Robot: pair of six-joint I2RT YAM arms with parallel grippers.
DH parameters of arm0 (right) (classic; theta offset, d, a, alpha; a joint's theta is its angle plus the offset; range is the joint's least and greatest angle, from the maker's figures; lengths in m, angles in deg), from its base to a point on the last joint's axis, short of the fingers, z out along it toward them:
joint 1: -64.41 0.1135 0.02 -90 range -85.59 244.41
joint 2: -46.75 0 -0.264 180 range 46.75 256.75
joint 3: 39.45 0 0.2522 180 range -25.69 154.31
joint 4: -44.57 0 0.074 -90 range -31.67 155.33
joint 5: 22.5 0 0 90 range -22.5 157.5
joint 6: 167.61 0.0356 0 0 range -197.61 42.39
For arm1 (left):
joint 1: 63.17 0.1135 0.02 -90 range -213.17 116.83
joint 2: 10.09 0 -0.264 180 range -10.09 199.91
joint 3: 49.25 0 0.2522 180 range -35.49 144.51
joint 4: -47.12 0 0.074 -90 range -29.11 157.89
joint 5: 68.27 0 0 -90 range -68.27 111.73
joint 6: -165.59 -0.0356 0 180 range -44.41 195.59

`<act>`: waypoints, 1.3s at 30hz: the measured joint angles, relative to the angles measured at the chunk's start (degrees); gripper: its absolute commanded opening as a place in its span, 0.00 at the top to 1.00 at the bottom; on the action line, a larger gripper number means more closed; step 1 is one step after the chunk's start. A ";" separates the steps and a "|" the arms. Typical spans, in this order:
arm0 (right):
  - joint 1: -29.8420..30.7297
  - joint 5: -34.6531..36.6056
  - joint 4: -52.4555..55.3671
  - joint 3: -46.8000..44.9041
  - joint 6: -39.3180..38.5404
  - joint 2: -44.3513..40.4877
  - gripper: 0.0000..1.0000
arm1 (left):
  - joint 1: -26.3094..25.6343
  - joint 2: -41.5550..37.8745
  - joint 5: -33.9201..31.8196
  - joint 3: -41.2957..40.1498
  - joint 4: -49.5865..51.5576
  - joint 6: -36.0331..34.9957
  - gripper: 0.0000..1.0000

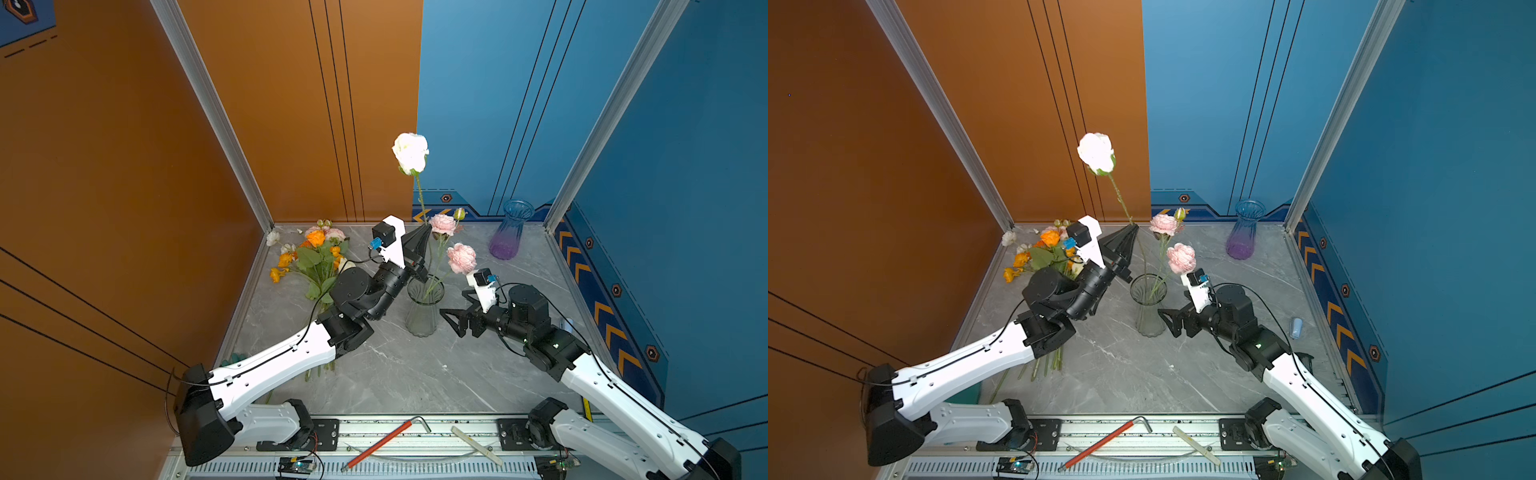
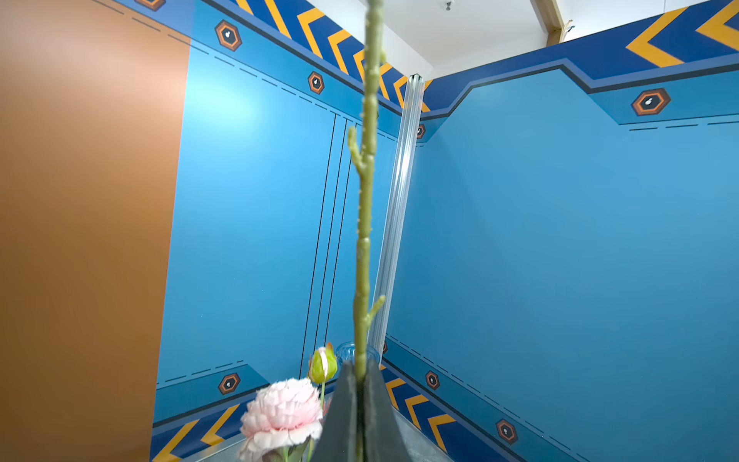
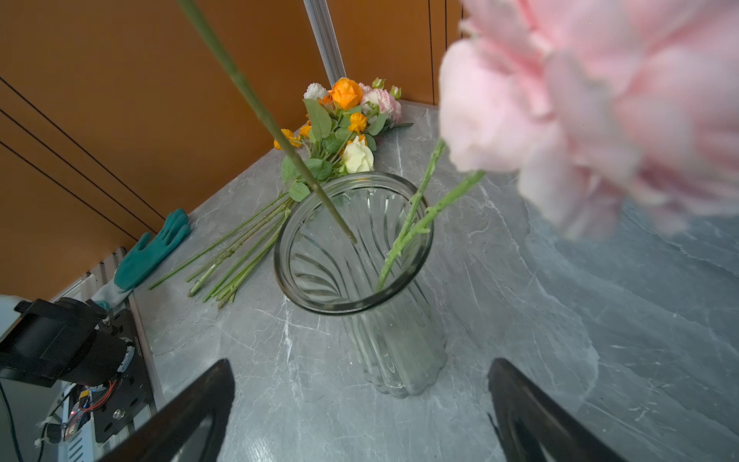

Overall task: Arrange flowers in a vase
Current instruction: Place the flower in the vase.

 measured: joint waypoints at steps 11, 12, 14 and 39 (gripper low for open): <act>0.00 -0.02 -0.07 -0.07 0.00 0.00 0.00 | -4.90 4.42 -8.72 -11.74 -10.38 0.81 1.00; 0.00 0.00 -0.22 -0.11 0.00 0.00 0.00 | -5.09 4.94 -9.49 -12.52 -11.50 1.07 0.99; 0.00 -0.02 -0.63 -0.17 0.00 0.00 0.00 | -5.33 6.08 -10.75 -14.03 -13.38 1.57 0.98; 0.15 -0.66 -2.12 -0.70 -0.09 -0.02 0.00 | -3.85 -1.97 -16.68 -17.75 2.05 5.46 0.49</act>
